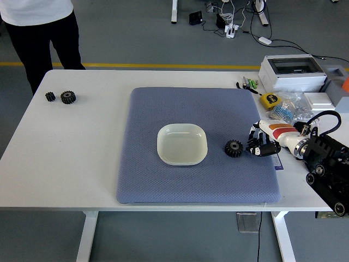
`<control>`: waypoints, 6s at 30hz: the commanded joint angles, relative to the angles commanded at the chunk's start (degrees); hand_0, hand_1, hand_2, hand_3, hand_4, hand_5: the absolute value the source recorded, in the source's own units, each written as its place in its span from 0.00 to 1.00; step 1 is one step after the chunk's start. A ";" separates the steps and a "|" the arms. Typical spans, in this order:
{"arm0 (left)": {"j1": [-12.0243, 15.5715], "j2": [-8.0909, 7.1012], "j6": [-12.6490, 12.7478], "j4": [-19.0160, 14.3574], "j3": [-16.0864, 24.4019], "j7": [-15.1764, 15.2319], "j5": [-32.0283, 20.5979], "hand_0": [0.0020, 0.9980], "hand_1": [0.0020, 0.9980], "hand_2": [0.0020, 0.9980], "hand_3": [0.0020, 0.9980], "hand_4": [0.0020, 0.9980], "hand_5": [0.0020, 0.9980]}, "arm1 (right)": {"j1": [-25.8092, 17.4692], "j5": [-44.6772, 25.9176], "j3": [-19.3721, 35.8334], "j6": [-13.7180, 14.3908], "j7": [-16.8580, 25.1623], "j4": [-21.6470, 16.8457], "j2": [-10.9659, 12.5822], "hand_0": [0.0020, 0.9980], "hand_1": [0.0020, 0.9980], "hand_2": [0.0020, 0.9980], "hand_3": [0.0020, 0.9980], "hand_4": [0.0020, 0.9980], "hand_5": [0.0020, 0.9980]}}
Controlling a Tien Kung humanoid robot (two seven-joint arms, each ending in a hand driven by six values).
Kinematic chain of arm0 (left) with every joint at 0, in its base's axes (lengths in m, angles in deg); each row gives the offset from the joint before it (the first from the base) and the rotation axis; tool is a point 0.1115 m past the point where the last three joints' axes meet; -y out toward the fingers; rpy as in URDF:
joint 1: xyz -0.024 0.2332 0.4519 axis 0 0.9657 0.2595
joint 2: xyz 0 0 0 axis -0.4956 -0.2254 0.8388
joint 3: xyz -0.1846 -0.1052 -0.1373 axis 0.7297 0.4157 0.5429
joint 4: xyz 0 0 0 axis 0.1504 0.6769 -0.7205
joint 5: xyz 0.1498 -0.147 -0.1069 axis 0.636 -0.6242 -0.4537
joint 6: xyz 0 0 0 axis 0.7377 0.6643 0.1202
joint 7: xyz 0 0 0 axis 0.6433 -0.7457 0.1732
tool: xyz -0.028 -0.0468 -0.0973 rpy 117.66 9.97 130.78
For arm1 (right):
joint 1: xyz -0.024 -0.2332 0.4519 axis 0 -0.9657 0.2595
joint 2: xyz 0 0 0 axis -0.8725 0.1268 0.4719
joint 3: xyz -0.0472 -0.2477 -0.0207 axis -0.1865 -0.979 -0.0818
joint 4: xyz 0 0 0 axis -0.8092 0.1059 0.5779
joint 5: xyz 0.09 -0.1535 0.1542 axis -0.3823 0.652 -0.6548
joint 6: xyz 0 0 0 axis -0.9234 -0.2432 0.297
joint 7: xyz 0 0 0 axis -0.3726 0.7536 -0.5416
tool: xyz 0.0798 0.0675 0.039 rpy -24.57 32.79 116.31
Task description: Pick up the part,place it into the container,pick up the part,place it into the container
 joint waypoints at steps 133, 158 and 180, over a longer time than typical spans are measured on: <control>-0.50 -0.28 -0.12 0.00 -0.57 -0.06 -0.04 0.71 0.67 0.67 0.57 0.60 0.57 | 5.87 -0.32 -8.49 -1.53 -2.16 -2.96 -3.36 0.09 0.29 0.42 0.49 0.73 0.39; -1.02 -0.48 -0.12 0.00 -0.88 -0.15 -0.43 0.71 0.67 0.67 0.57 0.60 0.57 | 11.72 -2.14 -14.04 -1.58 -3.76 -2.59 -12.82 0.10 0.29 0.43 0.49 0.72 0.41; -1.61 -0.42 -0.16 0.00 -1.61 -0.26 -1.17 0.71 0.67 0.67 0.57 0.60 0.57 | 12.01 -4.83 -17.64 -1.67 -3.81 5.67 -16.65 0.30 0.48 0.57 0.56 0.87 0.40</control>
